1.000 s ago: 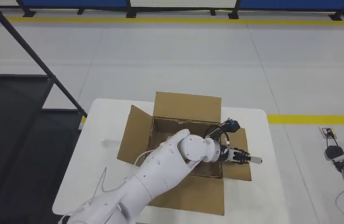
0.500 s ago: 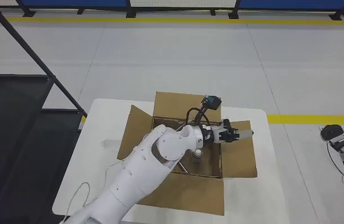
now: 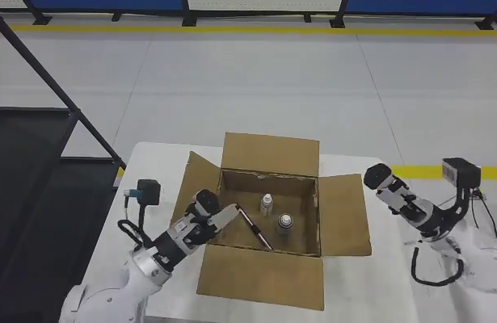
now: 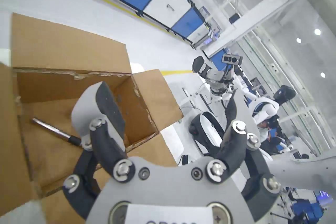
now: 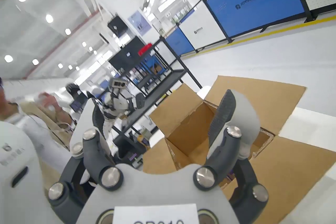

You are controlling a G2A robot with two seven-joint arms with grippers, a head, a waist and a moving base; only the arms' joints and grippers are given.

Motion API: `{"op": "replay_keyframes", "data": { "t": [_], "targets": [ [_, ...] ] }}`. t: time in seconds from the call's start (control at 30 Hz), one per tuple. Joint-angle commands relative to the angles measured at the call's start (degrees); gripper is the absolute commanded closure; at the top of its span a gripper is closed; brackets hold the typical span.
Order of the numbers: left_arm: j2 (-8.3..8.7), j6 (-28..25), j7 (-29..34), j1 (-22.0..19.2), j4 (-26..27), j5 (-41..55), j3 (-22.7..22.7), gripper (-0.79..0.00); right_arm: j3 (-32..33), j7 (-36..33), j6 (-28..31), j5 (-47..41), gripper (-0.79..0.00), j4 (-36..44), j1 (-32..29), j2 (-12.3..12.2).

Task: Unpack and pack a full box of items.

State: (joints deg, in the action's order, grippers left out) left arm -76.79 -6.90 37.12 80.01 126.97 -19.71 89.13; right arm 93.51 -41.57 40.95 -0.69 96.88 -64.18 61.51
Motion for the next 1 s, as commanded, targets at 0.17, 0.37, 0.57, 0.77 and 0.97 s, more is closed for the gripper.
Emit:
{"op": "replay_keyframes", "data": {
  "t": [0.17, 0.37, 0.57, 0.77, 0.97],
  "targets": [
    [0.31, -0.55, -3.49, 7.96, 0.34, 4.73, 7.18, -0.785, -2.93, 6.41, -0.79, 9.60, -0.785, 0.65, -0.23, 0.57],
    [0.31, -0.55, -3.49, 7.96, 0.34, 4.73, 7.18, -0.785, -2.93, 6.41, -0.79, 9.60, -0.785, 0.65, -0.23, 0.57],
    [0.32, 0.00, -4.85, 7.45, -0.21, 6.47, 7.14, -0.785, -8.11, -2.14, -1.11, 10.29, -0.785, 3.52, 2.44, 0.24],
    [0.47, 1.37, -6.37, 7.24, -2.01, 18.56, 11.66, -0.785, -20.14, -12.34, -10.23, 27.18, -0.785, 6.47, 12.43, 0.80],
    [0.82, 0.99, -5.14, 9.06, -3.72, 27.68, 16.53, -0.785, -35.56, -17.01, -19.59, 38.55, -0.785, -1.07, 24.31, 3.39]
  ]
}}
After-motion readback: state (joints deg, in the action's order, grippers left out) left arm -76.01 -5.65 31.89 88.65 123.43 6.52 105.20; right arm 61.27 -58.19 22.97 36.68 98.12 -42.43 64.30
